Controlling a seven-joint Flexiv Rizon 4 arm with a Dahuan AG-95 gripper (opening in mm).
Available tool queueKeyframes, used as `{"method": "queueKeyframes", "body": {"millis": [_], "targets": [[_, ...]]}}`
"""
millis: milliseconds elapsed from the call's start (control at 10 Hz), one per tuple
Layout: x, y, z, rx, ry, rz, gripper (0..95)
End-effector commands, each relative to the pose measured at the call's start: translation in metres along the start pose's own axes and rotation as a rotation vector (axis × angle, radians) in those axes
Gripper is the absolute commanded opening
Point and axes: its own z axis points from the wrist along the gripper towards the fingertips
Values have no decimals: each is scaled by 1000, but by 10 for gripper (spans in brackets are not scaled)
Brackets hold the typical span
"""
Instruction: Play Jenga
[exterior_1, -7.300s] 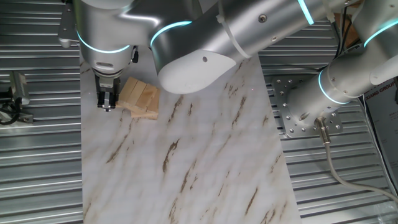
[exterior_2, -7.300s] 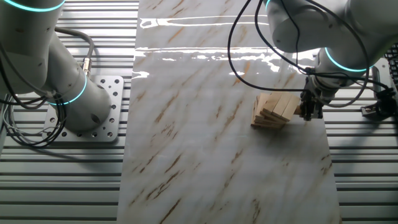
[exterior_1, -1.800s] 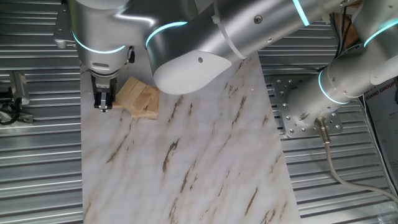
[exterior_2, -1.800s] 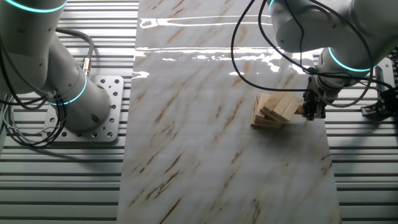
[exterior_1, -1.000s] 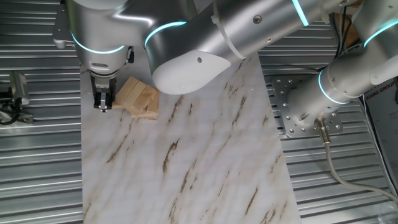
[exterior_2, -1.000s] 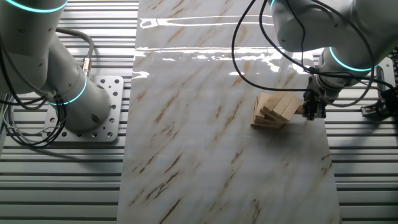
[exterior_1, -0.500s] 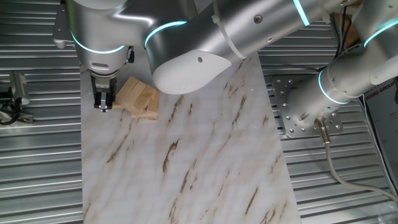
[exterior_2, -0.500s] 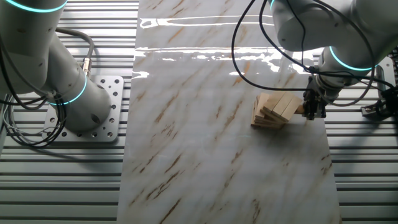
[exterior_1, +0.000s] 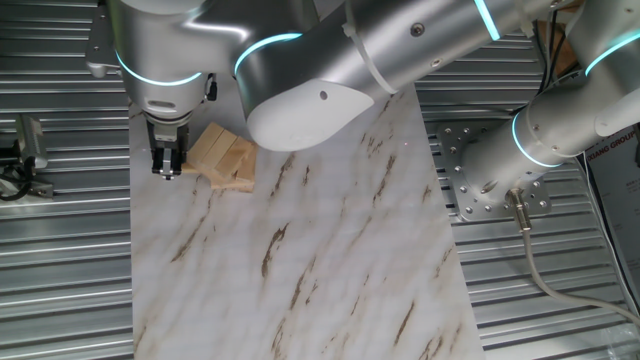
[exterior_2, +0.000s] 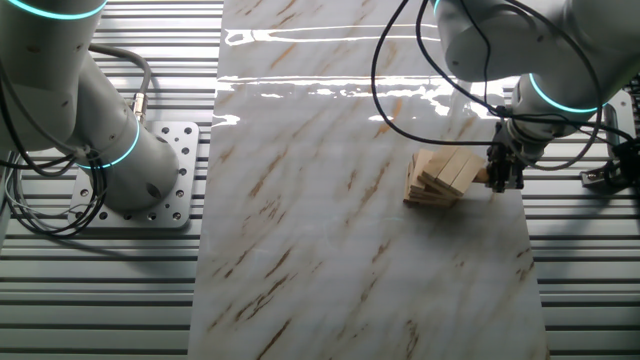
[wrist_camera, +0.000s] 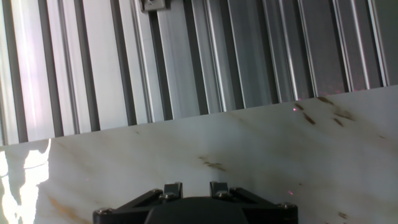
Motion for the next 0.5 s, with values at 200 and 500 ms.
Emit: {"method": "queueKeyframes", "body": {"millis": [200,500], "targets": [[0,0,-1,0,1,0,0],[2,-1,0,-1,-1,0,0]]}}
